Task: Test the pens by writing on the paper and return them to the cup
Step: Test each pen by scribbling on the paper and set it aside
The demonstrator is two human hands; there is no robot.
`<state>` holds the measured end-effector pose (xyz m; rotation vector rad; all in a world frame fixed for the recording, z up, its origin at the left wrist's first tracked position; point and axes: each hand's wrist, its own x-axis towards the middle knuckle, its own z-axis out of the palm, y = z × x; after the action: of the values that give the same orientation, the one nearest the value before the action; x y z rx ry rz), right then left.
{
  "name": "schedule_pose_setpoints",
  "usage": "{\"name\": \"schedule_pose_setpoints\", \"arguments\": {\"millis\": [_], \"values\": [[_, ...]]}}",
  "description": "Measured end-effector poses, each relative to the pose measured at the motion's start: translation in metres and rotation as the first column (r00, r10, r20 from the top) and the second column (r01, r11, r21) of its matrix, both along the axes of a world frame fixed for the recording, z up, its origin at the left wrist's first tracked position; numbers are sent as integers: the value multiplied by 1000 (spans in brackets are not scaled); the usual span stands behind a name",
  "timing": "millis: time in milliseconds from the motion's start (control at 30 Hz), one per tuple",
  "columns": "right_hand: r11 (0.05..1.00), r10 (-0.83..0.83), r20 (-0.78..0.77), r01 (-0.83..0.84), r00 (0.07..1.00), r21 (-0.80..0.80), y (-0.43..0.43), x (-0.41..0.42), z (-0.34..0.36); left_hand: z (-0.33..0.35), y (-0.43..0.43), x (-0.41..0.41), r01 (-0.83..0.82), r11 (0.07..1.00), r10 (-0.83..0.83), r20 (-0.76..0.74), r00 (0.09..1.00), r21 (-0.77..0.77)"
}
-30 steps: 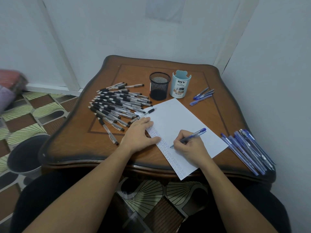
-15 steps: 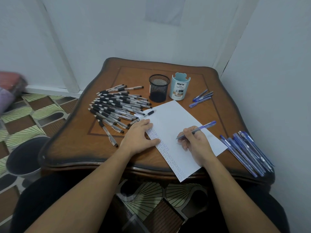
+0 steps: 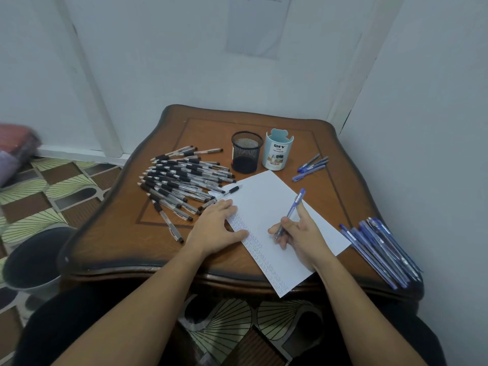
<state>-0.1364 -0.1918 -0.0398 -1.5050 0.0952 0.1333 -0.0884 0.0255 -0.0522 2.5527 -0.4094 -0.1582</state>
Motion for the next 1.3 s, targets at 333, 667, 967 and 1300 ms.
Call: {"name": "schedule_pose_setpoints", "arguments": {"millis": [333,667,967,1300], "values": [[958,-186,-107,204,977,201,-7,4,6,-1,0,1,1,1000,-1,-10,1000,0],[582,-270,-5,160,963,-797,-92,-24,54,-1,0,1,6,1000,-6,-12,1000,-5],[240,-262,-185,-121,947,-963,-130,-58,55,2,-2,0,-10,1000,10,-16,1000,-1],[372,-108,169,198,980,-907,-107,-9,47,3,-2,-1,-15,1000,15,-23,1000,1]]}}
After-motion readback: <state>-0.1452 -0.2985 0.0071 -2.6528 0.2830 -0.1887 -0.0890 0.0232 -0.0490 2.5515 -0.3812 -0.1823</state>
